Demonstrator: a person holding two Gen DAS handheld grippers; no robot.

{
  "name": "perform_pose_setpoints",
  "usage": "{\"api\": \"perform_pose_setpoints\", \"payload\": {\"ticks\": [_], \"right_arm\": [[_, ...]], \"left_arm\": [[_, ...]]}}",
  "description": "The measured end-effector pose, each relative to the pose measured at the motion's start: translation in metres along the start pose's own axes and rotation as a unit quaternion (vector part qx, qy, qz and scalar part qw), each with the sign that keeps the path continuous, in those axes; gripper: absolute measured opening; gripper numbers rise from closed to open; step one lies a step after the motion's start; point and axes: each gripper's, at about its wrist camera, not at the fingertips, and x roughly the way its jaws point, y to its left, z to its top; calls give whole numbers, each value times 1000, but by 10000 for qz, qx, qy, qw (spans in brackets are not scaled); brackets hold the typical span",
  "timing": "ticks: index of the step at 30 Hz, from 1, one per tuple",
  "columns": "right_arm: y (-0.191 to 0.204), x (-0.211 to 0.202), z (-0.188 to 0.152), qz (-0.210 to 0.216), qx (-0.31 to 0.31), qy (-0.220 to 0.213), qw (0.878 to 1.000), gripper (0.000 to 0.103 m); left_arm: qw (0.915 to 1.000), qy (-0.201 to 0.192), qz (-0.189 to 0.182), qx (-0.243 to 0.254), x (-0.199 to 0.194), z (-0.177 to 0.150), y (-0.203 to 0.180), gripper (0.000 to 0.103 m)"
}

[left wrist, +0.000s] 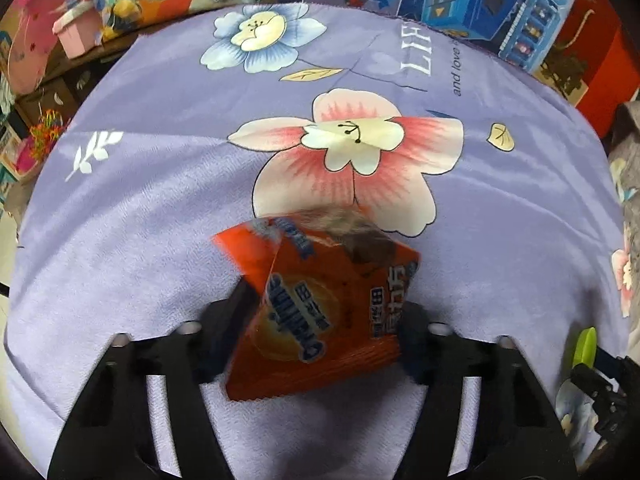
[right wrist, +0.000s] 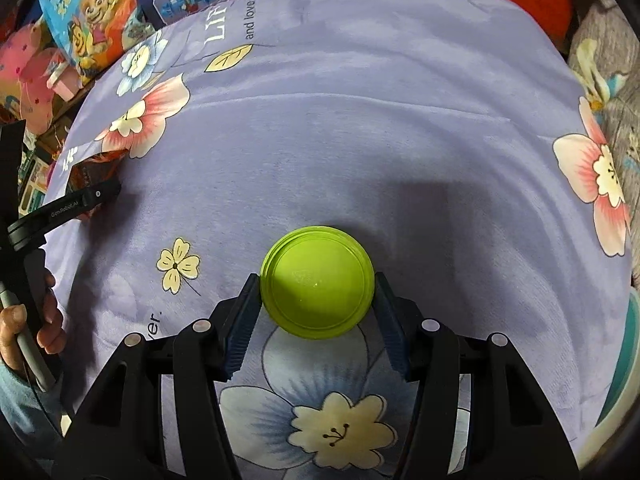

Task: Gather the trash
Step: 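Grasp lime-green lid with right tool while left tool grasps Ovaltine wrapper, then carry lid and wrapper over bin and release both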

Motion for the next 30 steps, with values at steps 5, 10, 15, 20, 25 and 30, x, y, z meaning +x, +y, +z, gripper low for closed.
{"api": "perform_pose_setpoints", "payload": {"ticks": [5,10,15,20,25,30], "right_arm": [[-14,-10,-5,70,121,-120,9998,54],[-41,-30,-13,65,398,-324,9987,54],[-84,-57,-29,-21,836,-588,9948,54],[-132,-87,-48,-162,1269,-845,9882,54],[-180,-118,-72,-334,1689,-1126,9786,54],[-231,-145,-100,-544,2124,-1350,9663,54]], "left_arm": [[9997,-15,-119,223,-11,-5,-18,58],[9964,-122,-441,707,-31,-12,-62,58],[9864,-125,-995,1299,-50,-26,-123,58],[9733,-69,-1398,1819,-61,-41,-185,58],[9547,-26,-1772,2392,-75,-60,-249,58],[9295,50,-2096,3034,-87,-88,-320,58]]}}
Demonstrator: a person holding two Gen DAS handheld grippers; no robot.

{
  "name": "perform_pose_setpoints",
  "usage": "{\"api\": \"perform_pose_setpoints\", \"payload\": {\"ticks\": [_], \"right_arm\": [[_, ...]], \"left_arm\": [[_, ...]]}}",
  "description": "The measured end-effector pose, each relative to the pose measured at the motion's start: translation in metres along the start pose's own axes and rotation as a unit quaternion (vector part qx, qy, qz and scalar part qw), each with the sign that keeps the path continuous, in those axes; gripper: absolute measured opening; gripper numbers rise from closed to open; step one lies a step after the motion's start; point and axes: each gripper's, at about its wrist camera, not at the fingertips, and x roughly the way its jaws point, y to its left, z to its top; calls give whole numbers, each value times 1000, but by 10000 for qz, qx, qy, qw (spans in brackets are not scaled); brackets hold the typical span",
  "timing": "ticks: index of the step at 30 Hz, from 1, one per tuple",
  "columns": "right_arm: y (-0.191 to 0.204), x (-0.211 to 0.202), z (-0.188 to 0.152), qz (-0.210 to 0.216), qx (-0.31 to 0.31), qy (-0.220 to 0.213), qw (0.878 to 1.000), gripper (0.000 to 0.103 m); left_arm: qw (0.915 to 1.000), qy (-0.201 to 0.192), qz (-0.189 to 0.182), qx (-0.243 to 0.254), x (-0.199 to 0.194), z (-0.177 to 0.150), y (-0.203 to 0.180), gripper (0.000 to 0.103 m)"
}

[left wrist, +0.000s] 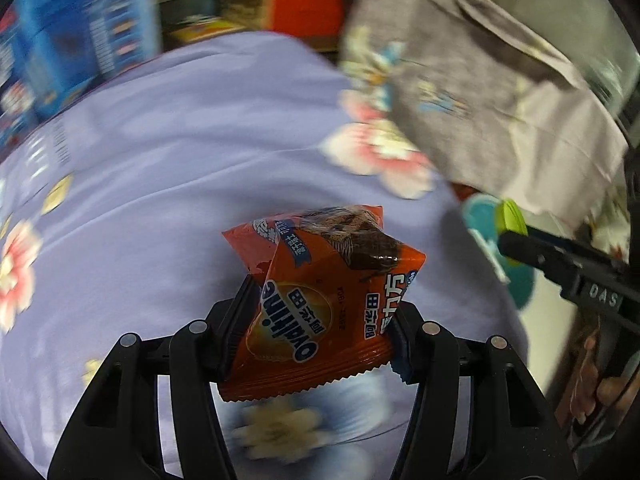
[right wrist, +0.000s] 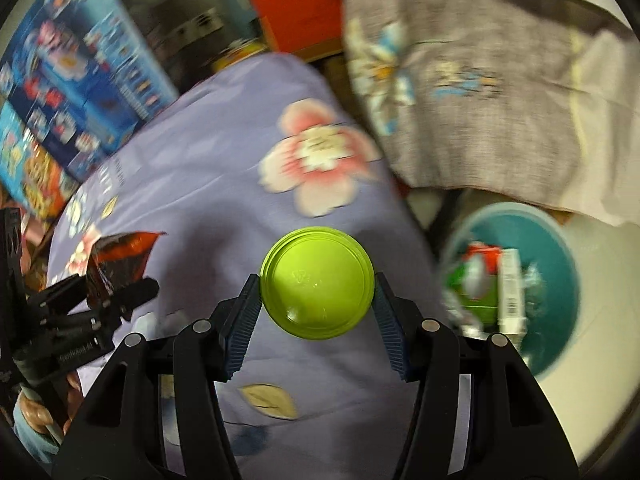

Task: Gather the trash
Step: 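Carry lid and wrapper over bin and release both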

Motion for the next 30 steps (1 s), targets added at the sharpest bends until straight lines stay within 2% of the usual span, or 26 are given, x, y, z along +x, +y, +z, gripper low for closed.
{"api": "perform_pose_setpoints", "payload": {"ticks": [9,16,21,27,30], "right_arm": [[-111,-27,-6,-257,857,-217,9958,54],[-166,-27,-16,-340,1192,-185,9921,54],[-191,-22,-22,-358,1340,-127,9902,54],[-212,-21,-26,-389,1500,-107,9879,54],[-220,-21,-27,-421,1551,-100,9870,54]], "left_arm": [[9941,290,-387,976,39,15,-109,58],[9849,598,-571,1520,72,18,-181,58],[9774,834,-665,1825,95,19,-220,58],[9717,1047,-723,1989,118,20,-245,59],[9702,1127,-741,2015,128,24,-254,64]]}}
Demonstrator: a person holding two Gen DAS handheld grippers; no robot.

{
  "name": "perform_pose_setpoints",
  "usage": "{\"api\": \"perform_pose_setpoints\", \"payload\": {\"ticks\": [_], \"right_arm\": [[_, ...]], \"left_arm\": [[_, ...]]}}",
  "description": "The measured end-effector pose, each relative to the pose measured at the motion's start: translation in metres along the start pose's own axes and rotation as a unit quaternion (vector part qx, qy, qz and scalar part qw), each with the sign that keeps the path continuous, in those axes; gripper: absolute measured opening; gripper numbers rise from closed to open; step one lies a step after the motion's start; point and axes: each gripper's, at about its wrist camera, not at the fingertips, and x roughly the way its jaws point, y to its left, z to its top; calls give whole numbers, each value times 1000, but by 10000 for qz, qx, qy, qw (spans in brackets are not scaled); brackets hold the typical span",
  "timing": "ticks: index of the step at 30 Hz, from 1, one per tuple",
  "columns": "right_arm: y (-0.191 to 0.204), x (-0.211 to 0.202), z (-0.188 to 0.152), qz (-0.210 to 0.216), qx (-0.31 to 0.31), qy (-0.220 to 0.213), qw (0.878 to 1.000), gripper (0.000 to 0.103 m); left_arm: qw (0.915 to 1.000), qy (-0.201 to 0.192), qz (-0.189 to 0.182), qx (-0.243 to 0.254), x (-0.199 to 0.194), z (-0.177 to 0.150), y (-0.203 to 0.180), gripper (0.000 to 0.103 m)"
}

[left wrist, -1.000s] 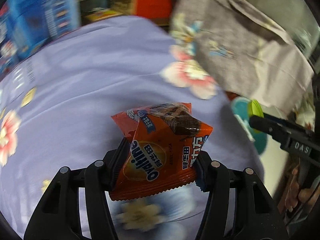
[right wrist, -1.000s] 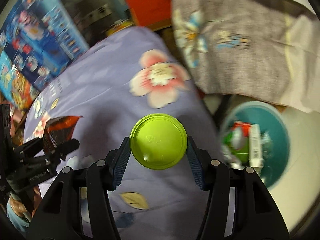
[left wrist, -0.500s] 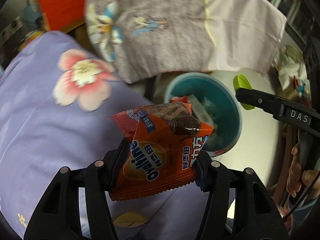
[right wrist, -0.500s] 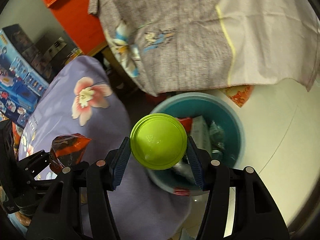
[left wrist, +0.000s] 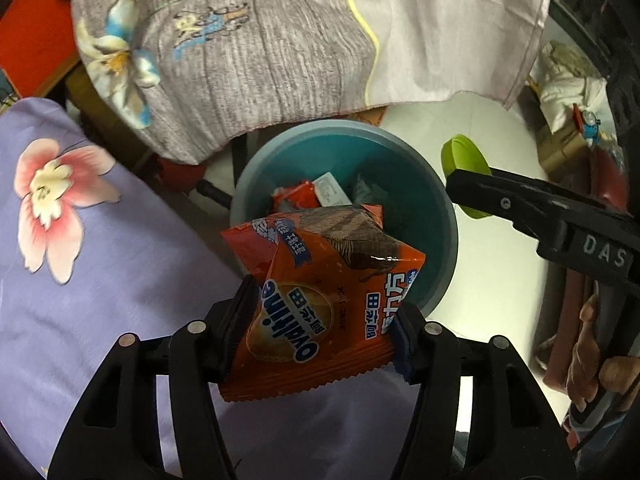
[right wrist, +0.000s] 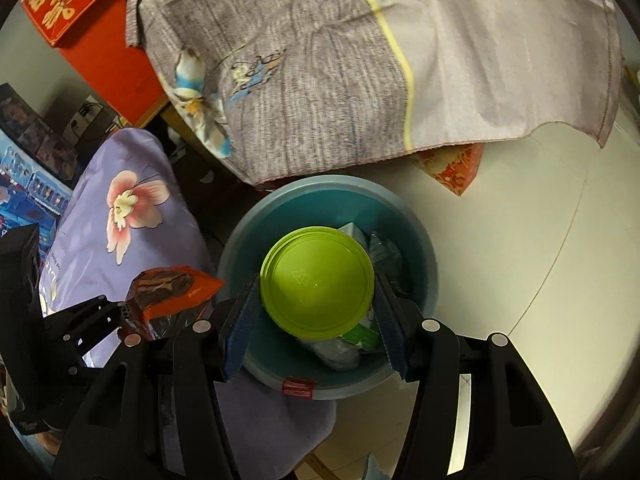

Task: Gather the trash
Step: 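Carry lid and wrapper over bin and release both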

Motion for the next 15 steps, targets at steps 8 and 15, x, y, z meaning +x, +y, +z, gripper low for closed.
{"api": "perform_pose_setpoints", "payload": {"ticks": [8,15], "right_arm": [[-6,8,2,0,56,64,10000,54],[8,17,6,103,-62,140,9998,54]], "left_arm": [[9999,32,79,-117,6,6,5,88],[9996,-37,214,-194,-2,1,15,91]]}}
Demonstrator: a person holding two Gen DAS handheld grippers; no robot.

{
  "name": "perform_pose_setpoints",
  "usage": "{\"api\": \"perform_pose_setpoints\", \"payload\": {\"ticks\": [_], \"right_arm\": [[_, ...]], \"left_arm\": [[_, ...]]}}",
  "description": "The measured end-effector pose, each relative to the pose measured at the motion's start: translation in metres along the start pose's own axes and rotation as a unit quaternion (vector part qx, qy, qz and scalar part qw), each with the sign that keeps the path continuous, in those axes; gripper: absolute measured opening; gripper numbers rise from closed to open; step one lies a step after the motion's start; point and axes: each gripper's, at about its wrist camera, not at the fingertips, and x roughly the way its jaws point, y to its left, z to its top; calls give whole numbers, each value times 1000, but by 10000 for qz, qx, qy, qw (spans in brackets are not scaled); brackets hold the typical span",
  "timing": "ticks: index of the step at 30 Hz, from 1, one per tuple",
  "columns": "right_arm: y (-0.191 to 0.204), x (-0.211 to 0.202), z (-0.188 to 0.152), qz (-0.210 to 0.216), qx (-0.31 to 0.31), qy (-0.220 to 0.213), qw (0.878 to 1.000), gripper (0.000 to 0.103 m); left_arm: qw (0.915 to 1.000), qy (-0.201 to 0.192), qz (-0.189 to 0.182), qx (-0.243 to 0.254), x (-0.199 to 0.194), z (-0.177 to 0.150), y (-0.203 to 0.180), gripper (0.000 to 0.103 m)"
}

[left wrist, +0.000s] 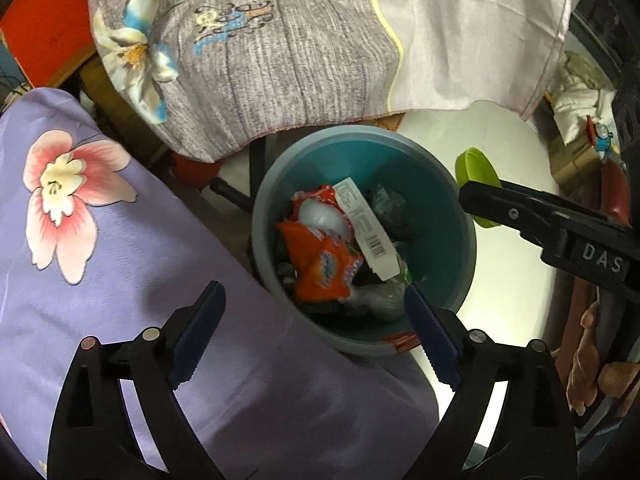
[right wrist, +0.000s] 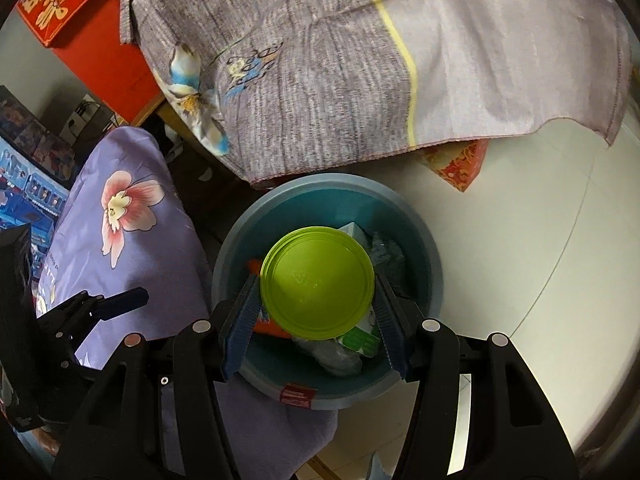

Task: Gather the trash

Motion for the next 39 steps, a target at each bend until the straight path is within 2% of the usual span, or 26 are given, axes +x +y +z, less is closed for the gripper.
{"api": "perform_pose_setpoints", "payload": {"ticks": [7,15,18,23,28,30,33,39], "right_arm": [[20,5,2,123,-178,52,9998,59],[25,0,1,63,-166,55,9998,72],[27,-5,-1,44,-169,43,9998,72],[31,-17,-4,-16,-179,-20,9998,73],[36,-34,-8,1,-205,-156,9997,77],[38,-41,-12,20,-210,-211,9996,85],[41,-51,-20,76,-285,-267,9992,91],[58,-70,-40,111,-644,-309,9974,96]], "left_arm": [[9998,-61,58,-163,-10,-12,14,91],[9996,-135,80,-243,-19,-20,19,91],[9995,-169,86,-258,-23,-22,20,91],[9993,-227,96,-280,-32,-28,22,91],[9987,-328,113,-363,-46,-36,25,91],[9983,-404,141,-394,-55,-40,27,91],[9978,-480,166,-418,-66,-47,28,91],[9953,-665,272,-652,-90,-70,35,91]]}}
